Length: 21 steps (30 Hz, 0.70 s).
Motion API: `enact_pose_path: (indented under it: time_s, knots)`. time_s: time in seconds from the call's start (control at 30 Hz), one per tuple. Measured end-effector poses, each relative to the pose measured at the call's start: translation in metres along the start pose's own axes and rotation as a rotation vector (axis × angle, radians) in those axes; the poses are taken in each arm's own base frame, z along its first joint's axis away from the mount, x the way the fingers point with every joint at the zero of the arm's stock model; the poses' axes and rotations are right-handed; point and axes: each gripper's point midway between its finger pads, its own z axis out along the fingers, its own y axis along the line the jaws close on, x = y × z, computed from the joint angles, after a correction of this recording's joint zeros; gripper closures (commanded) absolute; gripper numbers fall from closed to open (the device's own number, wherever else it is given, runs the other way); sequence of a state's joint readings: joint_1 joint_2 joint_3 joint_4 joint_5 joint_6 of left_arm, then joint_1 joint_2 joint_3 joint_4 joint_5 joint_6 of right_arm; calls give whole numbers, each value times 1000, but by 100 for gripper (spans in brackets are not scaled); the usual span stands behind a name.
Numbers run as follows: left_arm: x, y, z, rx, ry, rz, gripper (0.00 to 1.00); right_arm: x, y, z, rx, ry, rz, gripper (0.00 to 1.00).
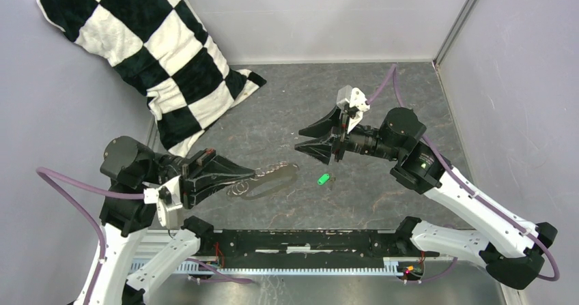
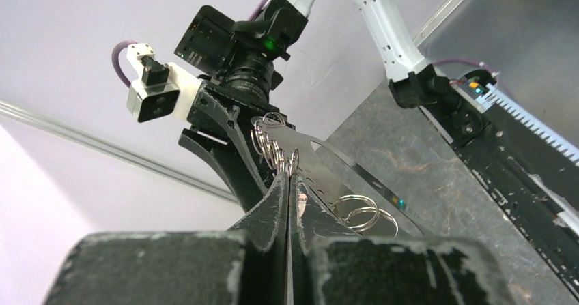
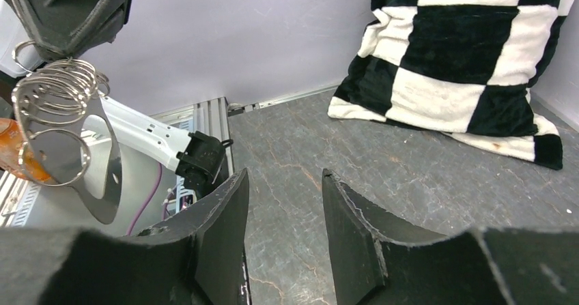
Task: Put the keys on the keyring
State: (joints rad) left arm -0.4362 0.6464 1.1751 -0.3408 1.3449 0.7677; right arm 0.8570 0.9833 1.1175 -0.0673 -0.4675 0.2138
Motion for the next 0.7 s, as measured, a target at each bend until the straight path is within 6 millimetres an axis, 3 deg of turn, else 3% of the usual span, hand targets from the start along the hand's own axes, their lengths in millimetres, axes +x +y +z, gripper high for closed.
enact_pose_path:
  time_s: [0.7]
  knots:
    - [-19,1,0,2,-41,-41,98,2,-1,2,-4,-15,2,46]
